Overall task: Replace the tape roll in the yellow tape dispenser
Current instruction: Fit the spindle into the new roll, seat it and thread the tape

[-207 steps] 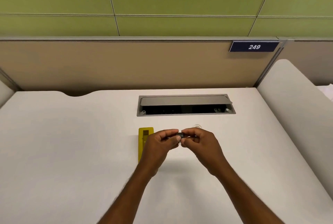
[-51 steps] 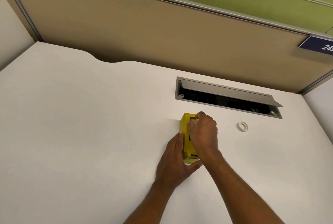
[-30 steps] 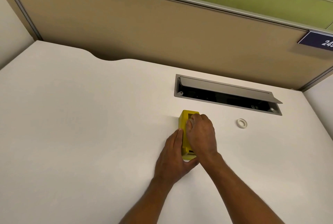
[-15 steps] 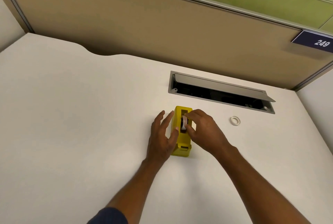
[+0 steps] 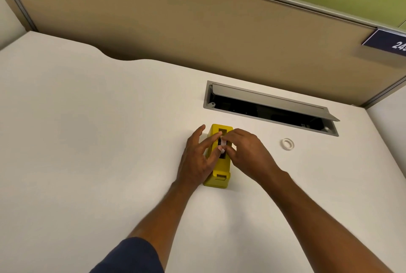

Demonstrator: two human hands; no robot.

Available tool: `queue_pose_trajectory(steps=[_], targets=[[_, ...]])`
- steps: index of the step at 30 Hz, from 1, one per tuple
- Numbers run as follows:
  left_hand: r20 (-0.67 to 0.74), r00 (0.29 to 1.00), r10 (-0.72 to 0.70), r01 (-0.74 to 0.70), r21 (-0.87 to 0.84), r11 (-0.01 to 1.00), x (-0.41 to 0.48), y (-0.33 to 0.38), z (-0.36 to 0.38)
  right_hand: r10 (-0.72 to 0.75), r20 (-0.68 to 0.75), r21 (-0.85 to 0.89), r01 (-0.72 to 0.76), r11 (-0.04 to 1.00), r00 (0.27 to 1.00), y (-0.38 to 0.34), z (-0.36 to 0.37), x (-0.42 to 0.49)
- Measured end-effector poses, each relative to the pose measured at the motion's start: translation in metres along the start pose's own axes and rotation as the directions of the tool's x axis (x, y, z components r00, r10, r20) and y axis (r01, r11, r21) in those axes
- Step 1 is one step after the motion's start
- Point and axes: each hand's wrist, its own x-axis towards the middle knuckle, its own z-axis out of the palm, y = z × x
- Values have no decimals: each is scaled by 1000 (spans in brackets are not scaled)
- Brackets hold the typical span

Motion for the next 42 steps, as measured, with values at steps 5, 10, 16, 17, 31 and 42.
queue_pose_trajectory(steps=[5,10,16,17,31,42], targets=[[17,1000,6,-5,-23,1000,0,-2,-1,-11,5,-7,11,1000,1000,-1,-2,4],[24,1000,9,-8,-19,1000,0,-2,-1,31,6,18,-31,999,1000,-1,-3,6],[19,1000,17,-17,-17,1000,-1,-4,0,39,9,13,-39,999,999,-1,-2,8],[20,1000,16,-16,-16,1000,0,-4,0,43,10,11,-43,999,999,0,-3,10],[28,1000,2,-2,-10,1000,0,-4,0,128,3,49,-128,991,992,-4,0,18],[13,1000,24,-24,12,1000,1,-8,2,227,29,112,-229,967,973,-6,0,23]])
